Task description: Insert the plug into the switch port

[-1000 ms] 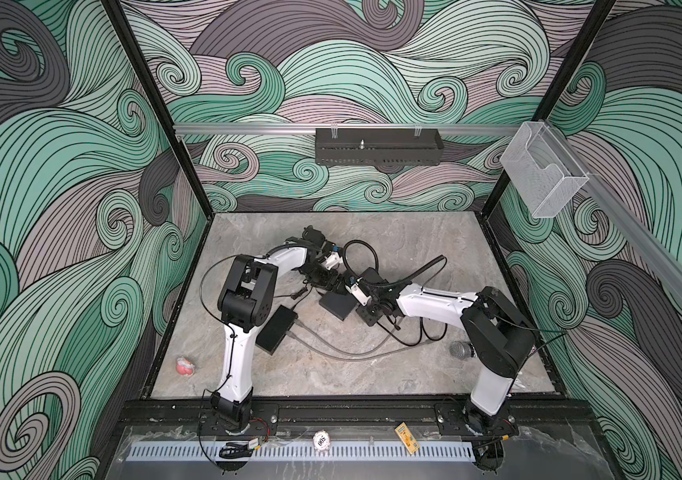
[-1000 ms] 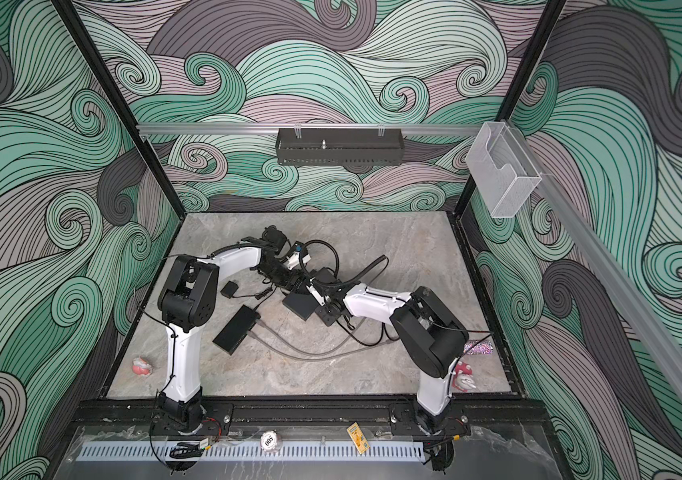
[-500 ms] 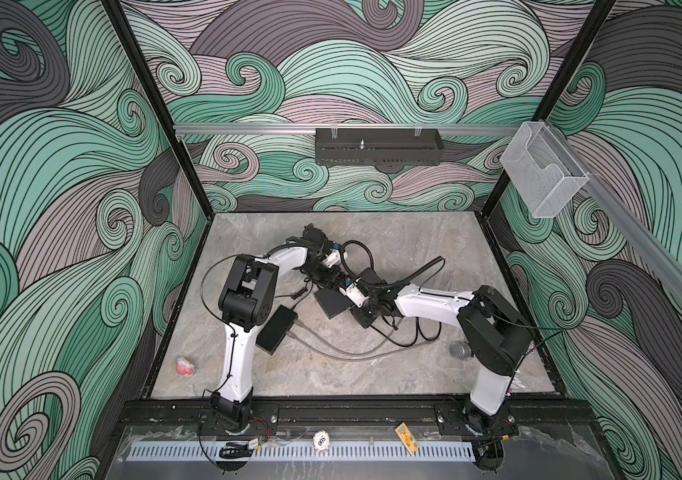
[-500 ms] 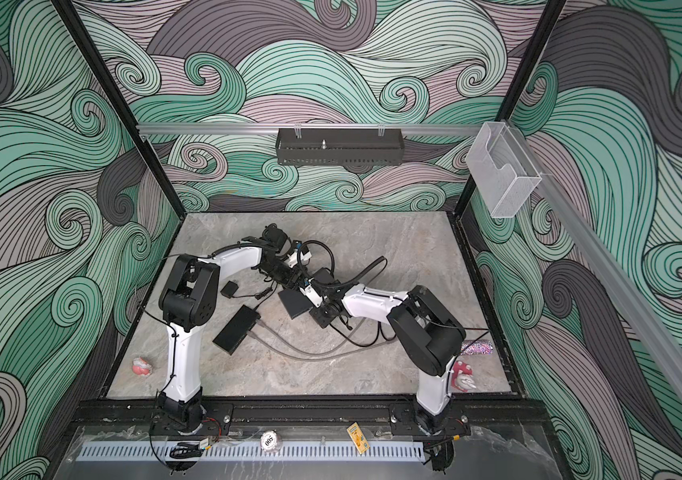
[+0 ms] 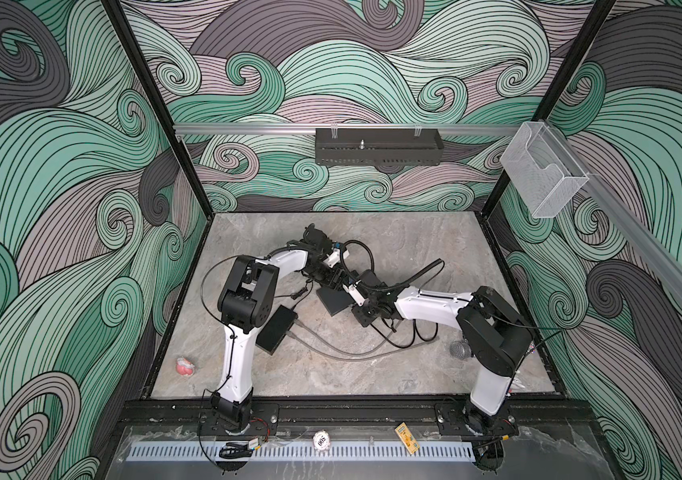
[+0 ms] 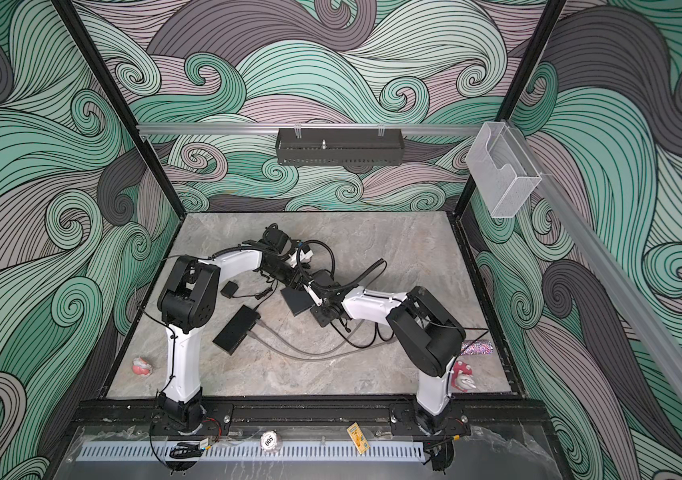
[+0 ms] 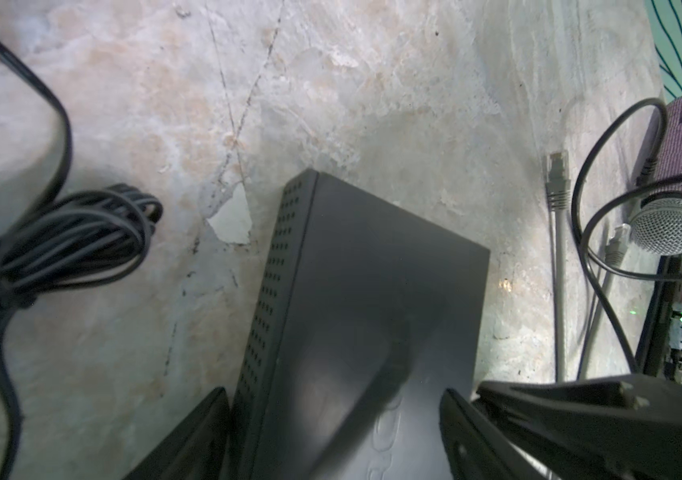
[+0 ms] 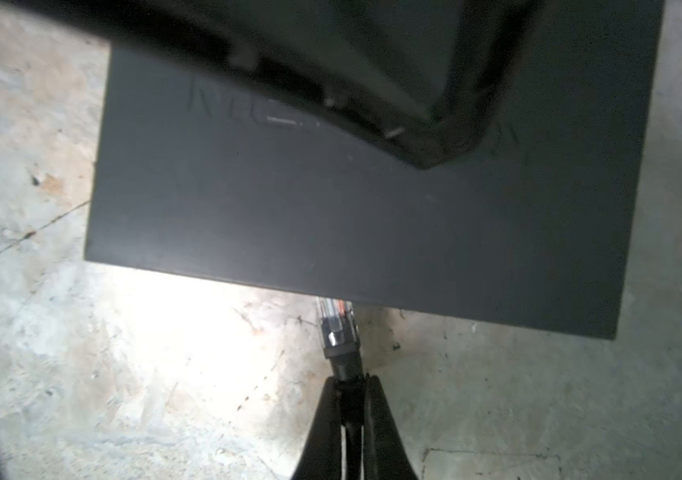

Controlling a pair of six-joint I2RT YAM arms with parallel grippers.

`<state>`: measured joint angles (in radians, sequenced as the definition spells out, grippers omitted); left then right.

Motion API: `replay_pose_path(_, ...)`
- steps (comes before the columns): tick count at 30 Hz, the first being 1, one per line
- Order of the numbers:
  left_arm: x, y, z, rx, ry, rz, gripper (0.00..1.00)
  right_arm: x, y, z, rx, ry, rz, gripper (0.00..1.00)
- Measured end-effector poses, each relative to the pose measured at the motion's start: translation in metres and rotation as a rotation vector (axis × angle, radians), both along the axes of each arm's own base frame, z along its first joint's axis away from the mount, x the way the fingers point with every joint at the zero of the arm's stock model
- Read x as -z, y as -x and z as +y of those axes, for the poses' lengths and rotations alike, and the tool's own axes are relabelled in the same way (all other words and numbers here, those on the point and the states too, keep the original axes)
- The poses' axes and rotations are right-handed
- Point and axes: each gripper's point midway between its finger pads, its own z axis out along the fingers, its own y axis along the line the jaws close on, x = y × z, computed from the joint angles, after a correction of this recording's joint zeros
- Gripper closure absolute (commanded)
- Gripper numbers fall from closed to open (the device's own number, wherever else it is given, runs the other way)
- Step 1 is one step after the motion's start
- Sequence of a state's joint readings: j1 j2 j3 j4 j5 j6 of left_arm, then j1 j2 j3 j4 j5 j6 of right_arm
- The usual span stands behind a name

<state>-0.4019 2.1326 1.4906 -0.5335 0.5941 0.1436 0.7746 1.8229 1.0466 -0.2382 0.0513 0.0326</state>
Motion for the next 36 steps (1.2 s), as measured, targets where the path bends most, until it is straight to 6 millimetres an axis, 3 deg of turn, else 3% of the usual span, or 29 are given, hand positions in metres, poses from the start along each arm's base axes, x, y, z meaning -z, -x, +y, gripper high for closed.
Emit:
replay_pose_path(8, 0.000, 0.007, 0.000, -0.024, -0.009, 0.036, 0.23, -0.001, -0.020, -0.019, 0.087, -0.004, -0.027, 1.00)
replay_pose_path(15, 0.003, 0.013, 0.006, 0.000, -0.060, 0.042, 0.33, 0.003, -0.015, -0.017, 0.047, -0.020, -0.011, 1.00)
replay_pose_path(24, 0.004, 0.014, 0.007, 0.064, -0.089, 0.057, 0.34, 0.006, -0.014, -0.016, 0.014, -0.026, 0.010, 1.00)
replay_pose_path(30, 0.005, 0.011, 0.007, 0.064, -0.105, 0.073, 0.42, 0.006, -0.014, -0.016, 0.015, -0.023, 0.014, 1.00)
replay_pose_path(36, 0.005, -0.001, 0.002, 0.065, -0.106, 0.078, 0.44, 0.006, -0.014, -0.016, 0.014, -0.023, 0.014, 1.00)
